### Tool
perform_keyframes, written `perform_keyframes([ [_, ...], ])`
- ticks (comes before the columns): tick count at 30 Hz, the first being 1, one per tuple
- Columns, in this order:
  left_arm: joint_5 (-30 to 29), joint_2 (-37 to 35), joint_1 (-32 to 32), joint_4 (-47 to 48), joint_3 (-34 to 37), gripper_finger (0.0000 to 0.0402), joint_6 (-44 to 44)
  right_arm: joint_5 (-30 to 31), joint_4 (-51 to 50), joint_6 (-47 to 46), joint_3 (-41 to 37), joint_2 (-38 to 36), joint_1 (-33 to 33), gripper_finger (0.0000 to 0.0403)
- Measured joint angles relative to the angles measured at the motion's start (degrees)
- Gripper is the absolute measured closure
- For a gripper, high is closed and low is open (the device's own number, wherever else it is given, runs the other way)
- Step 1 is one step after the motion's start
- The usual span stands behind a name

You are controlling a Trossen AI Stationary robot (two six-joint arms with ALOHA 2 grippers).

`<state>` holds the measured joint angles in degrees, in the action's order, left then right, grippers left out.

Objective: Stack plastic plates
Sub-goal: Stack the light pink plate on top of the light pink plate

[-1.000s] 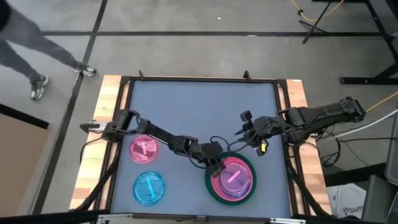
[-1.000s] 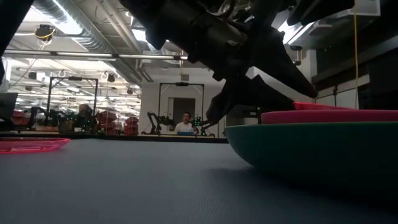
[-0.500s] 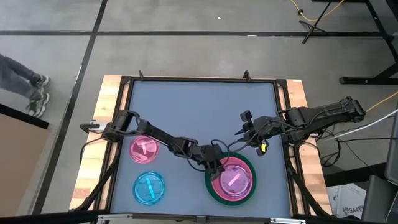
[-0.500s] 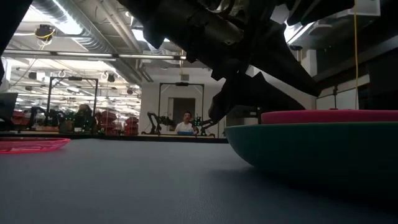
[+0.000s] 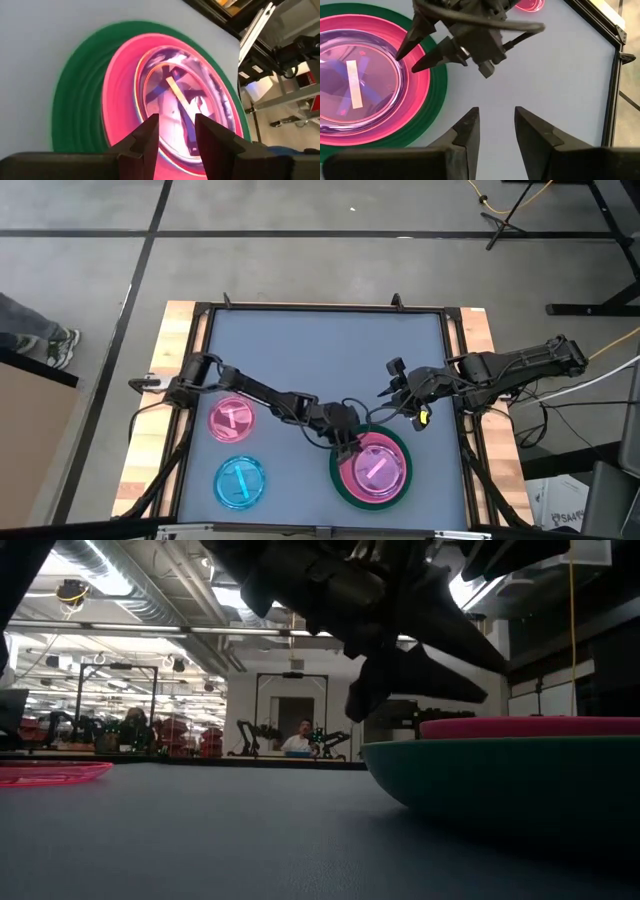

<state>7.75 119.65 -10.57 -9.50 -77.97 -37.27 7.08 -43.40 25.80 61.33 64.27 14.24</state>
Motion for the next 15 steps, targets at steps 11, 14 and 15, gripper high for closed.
perform_keyframes([
  [11,-4.4,-7.5,0.8,11.9,0.0,0.0282,7.2,0.0,0.0,0.0,0.0,0.0,0.0,0.029],
  [14,-5.7,-10.3,0.8,18.3,0.0,0.0282,8.5,0.0,0.0,0.0,0.0,0.0,0.0,0.029],
  [15,-6.0,-11.1,0.8,20.4,0.0,0.0282,8.9,0.0,0.0,0.0,0.0,0.0,0.0,0.029],
])
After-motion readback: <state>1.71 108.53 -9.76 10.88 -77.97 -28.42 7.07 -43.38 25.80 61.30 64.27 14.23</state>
